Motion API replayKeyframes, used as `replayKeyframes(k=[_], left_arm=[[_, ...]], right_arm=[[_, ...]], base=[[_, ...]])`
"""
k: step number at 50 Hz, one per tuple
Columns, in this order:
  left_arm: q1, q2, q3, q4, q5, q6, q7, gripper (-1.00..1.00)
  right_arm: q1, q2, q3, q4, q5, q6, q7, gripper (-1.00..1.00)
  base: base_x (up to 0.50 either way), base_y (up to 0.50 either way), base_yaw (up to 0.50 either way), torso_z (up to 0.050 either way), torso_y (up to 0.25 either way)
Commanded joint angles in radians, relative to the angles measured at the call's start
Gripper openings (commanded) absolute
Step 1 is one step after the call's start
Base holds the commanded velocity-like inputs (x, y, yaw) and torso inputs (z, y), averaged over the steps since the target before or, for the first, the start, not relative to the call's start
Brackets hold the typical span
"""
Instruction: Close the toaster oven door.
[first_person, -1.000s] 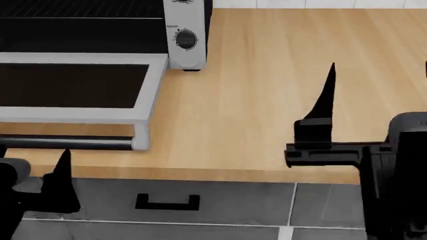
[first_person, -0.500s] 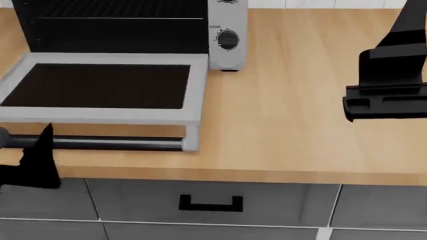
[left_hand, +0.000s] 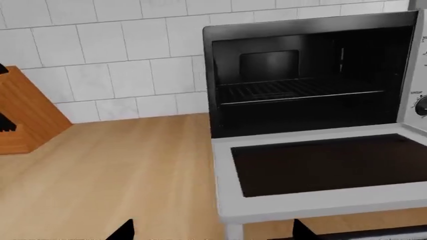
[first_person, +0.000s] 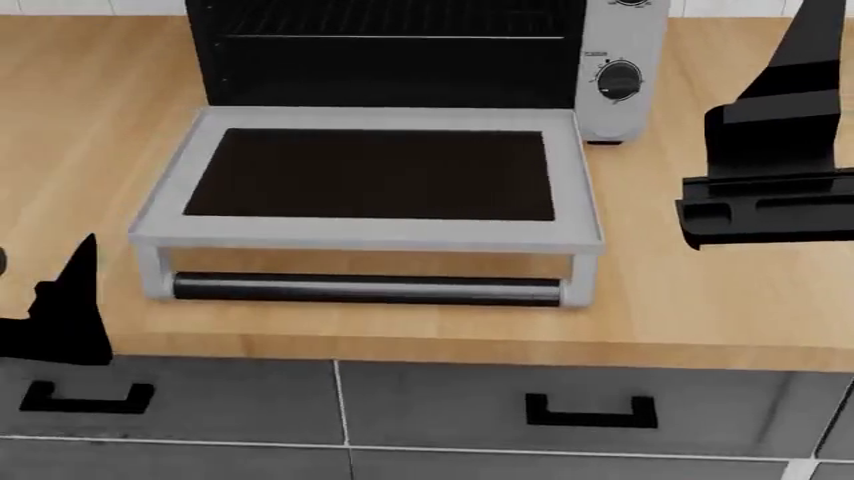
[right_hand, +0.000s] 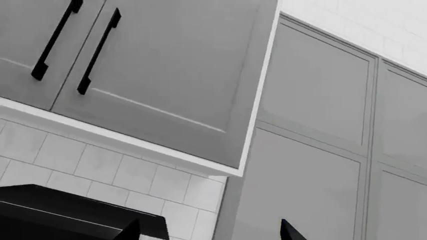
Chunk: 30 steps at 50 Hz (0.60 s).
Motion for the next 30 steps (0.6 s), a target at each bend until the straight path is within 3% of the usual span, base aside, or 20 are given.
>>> replayKeyframes(k=[1,7,11,30], left_arm=[[-0.001,-0.002,0.006,-0.008,0.0,0.011,0.002,1.0],[0.004,-0.003,0.016,-0.009,0.005,0.017,0.0,1.0],[0.004,-0.001,0.027,-0.018,0.01,0.026,0.001,1.0],[0.008,-0.003,0.022,-0.019,0.001,0.031,-0.002,1.0]], right_arm=[[0.006,0.024,0.005,0.001,0.052,-0.007,0.039,1.0],[-0.03,0.026,0.023,-0.002,0.045,-0.035,0.036,1.0],[-0.042,0.035,0.025,-0.004,0.038,-0.046,0.03,1.0],[-0.032,0.062,-0.003,0.002,0.079,-0.06,0.07,1.0]], base=[[0.0,0.5,0.0,0.0,0.0],[0.0,0.5,0.0,0.0,0.0],[0.0,0.0,0.0,0.0,0.0],[0.49,0.0,0.0,0.0,0.0]])
